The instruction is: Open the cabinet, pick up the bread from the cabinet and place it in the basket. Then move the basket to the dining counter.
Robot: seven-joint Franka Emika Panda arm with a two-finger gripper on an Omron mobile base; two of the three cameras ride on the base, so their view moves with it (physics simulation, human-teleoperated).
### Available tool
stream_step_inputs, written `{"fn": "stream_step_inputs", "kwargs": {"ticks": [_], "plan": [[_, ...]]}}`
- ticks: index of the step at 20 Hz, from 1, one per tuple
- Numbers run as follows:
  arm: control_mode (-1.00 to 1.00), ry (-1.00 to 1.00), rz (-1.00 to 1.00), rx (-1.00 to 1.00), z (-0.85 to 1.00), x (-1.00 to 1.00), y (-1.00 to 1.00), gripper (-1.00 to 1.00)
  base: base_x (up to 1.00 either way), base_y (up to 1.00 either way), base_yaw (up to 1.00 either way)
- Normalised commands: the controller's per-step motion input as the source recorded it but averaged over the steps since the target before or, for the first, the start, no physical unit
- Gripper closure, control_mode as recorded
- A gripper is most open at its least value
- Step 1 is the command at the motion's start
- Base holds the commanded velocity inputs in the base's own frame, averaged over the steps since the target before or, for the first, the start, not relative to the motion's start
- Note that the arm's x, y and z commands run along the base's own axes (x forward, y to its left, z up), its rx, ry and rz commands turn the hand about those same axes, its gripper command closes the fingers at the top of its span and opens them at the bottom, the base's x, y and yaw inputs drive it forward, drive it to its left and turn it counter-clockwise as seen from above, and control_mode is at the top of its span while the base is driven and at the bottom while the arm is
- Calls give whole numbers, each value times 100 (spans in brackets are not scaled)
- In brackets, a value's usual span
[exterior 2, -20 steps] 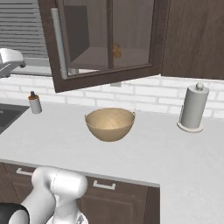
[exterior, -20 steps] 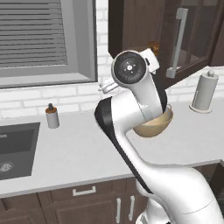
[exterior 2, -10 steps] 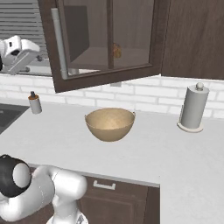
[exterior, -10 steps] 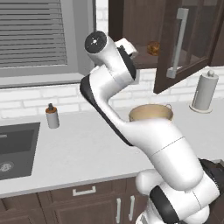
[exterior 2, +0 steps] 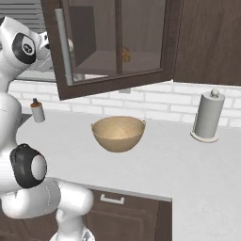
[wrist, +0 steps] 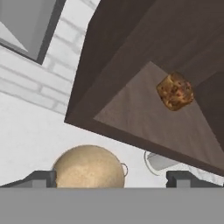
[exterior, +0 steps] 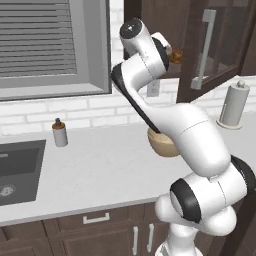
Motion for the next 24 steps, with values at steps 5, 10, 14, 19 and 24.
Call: {"fn": "stream_step_inputs", "kwargs": {"ticks": [5, 10, 14, 19, 24], "plan": [[-100, -9, 2, 0, -2, -44, -95, -100, 0, 0, 0], [-100, -4, -7, 0, 0, -57, -69, -100, 0, 0, 0], [-100, 0, -27, 0, 0, -61, -19, -100, 0, 0, 0], [-100, 0, -34, 0, 0, -48, -60, -100, 0, 0, 0], [-100, 1, -38, 0, 0, -35, -68, -100, 0, 0, 0]]}}
